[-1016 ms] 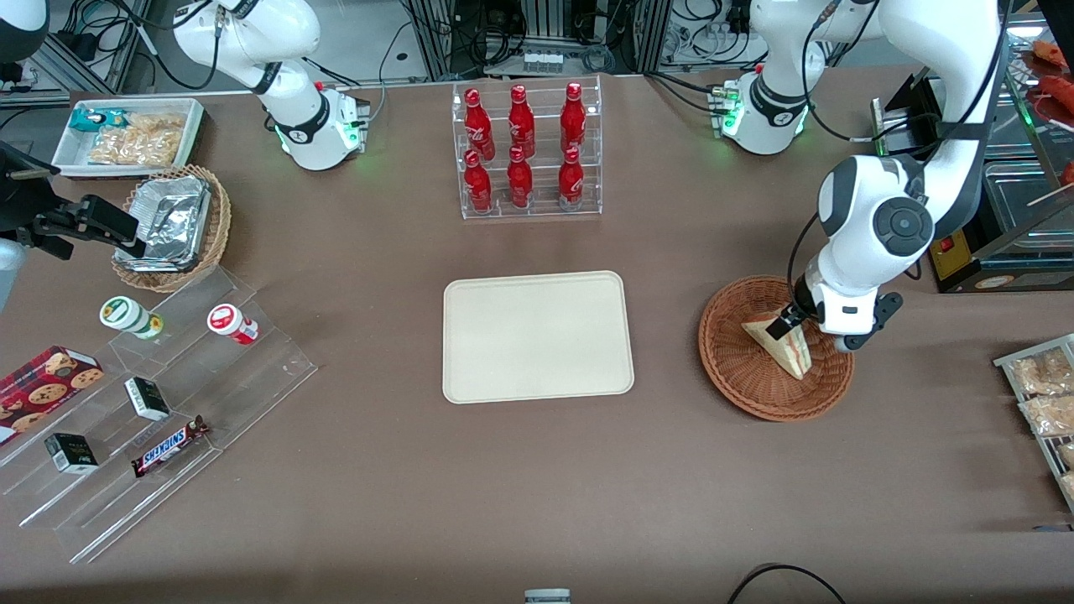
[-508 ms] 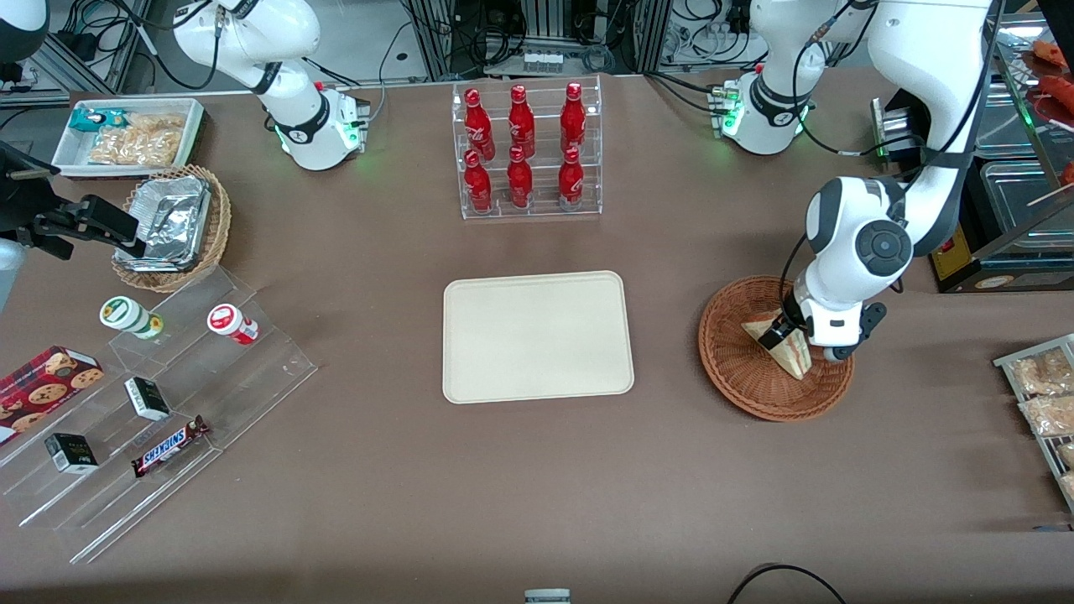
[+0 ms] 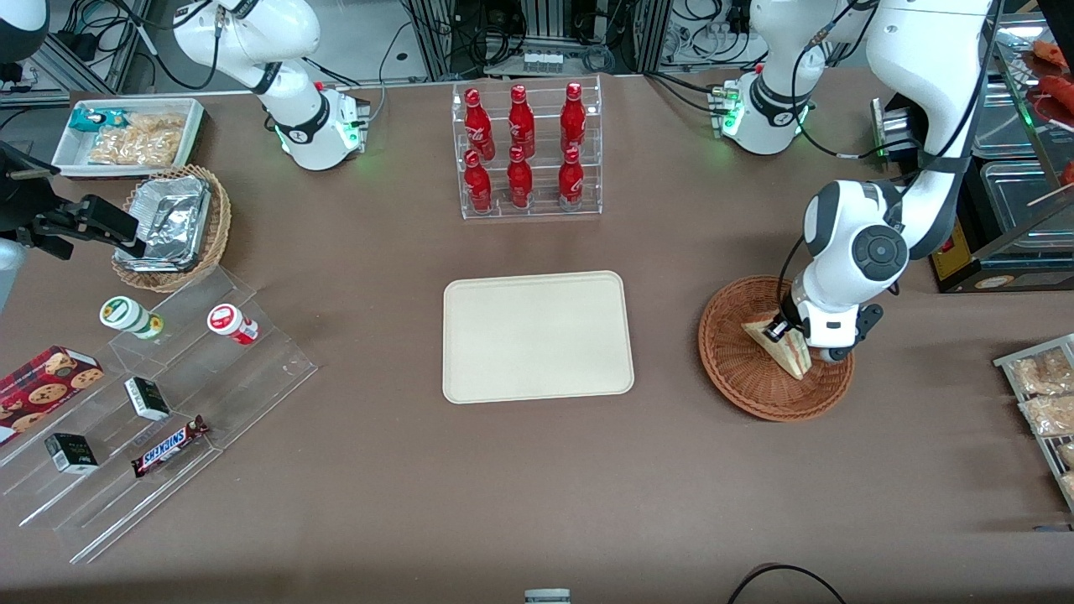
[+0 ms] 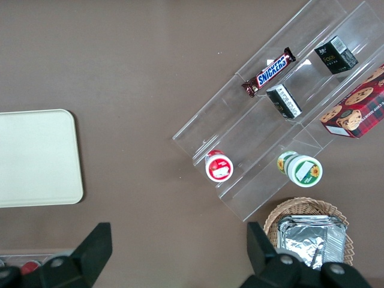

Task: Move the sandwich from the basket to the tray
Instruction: 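Close the left gripper on the sandwich's wrapped edge, then lift the sandwich and carry it over the cream tray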

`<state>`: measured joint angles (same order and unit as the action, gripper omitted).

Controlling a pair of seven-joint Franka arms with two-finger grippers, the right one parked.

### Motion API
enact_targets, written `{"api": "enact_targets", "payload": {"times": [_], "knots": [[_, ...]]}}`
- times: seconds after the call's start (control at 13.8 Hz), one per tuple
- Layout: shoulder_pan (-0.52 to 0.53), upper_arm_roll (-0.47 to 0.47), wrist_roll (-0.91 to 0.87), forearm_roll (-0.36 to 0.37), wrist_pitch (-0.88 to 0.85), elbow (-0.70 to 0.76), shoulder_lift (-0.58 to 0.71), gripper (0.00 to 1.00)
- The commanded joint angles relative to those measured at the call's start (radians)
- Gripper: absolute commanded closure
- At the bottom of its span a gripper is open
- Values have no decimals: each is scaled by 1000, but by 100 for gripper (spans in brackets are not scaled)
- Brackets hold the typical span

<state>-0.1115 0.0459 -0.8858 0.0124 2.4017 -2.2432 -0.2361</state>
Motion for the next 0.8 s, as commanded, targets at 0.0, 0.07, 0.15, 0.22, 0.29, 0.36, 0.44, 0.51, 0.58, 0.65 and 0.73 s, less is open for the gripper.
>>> {"api": "enact_targets", "payload": {"times": [0.0,0.07,0.15,0.22,0.29,0.36,0.44,0.51,0.58,0.65,0.73], "knots": [[-5,-4,91,-5,-80,20,58,94],[-8,-4,126,-5,-142,48,69,94],[-14,-3,139,-2,-204,78,70,94],[-34,-3,140,4,-245,105,70,94],[-57,-3,134,4,-268,128,69,96],[-83,-3,122,4,-312,161,67,96],[-114,-1,123,3,-370,209,58,96],[-158,-1,128,4,-412,270,32,95],[-201,-1,126,4,-447,312,11,95],[-236,-1,123,6,-473,341,-2,95],[-269,-1,120,6,-475,370,-21,95]]}}
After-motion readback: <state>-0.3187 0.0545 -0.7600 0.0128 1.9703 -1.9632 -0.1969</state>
